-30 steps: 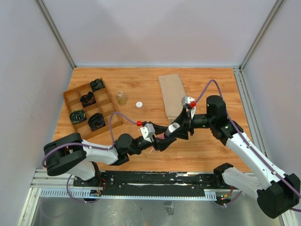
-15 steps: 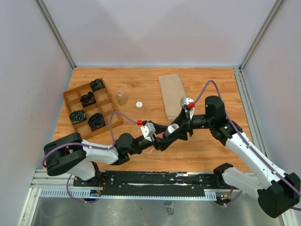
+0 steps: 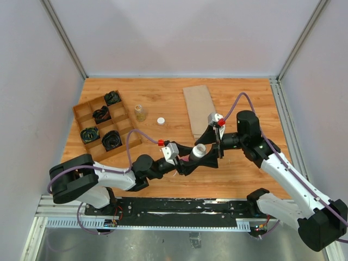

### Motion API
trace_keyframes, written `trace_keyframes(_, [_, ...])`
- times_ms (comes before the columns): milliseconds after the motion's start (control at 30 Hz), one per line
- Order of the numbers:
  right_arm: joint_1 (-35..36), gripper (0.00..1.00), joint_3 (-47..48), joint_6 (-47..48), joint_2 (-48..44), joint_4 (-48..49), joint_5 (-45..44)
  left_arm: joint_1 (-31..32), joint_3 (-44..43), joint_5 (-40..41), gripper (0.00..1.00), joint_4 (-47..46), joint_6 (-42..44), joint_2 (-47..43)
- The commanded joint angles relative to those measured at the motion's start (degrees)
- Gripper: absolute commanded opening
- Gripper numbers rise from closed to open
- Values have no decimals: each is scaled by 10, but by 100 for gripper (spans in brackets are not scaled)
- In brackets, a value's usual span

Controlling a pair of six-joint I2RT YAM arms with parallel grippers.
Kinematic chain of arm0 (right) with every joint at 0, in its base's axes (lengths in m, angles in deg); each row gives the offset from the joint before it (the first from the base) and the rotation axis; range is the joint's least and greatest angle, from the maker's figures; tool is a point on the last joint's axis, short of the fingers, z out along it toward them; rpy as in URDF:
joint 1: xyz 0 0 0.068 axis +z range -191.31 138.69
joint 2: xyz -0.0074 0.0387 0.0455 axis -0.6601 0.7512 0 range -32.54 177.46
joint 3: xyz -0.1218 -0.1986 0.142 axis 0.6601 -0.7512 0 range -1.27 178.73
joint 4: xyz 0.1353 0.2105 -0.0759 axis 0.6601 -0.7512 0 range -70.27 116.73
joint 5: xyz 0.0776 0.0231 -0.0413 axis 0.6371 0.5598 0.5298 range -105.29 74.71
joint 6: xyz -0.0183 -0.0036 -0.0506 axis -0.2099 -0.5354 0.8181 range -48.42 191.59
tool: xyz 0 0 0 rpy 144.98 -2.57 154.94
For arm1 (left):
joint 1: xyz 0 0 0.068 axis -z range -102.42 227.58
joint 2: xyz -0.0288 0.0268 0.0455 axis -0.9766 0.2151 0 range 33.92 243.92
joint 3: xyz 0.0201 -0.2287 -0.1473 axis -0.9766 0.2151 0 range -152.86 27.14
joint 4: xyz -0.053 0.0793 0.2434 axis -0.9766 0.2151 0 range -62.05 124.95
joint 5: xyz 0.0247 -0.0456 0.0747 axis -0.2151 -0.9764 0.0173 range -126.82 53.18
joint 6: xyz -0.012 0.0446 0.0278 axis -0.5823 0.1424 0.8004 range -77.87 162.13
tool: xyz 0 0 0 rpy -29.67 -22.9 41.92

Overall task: Sort the pills into containers
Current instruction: Pour the pill into the pill container.

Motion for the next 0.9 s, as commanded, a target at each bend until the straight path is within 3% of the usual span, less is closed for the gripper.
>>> trace_keyframes(0, [-19,99,24,1,-9,-26,98,-1,15,0,0,-32,-3,-27])
trace_keyframes(333, [-66,99,23,7,-45,-32,123,-3,39,-4,0,-4,-22,-60])
trace_keyframes(700, [-42,99,4,23,-42,-18,82,-4,1,-59,0,41,-55,-36])
trace_keyframes(867, [-19,88,6,42,-33,-39,45,-4,-14,-60,0,42,-56,-23])
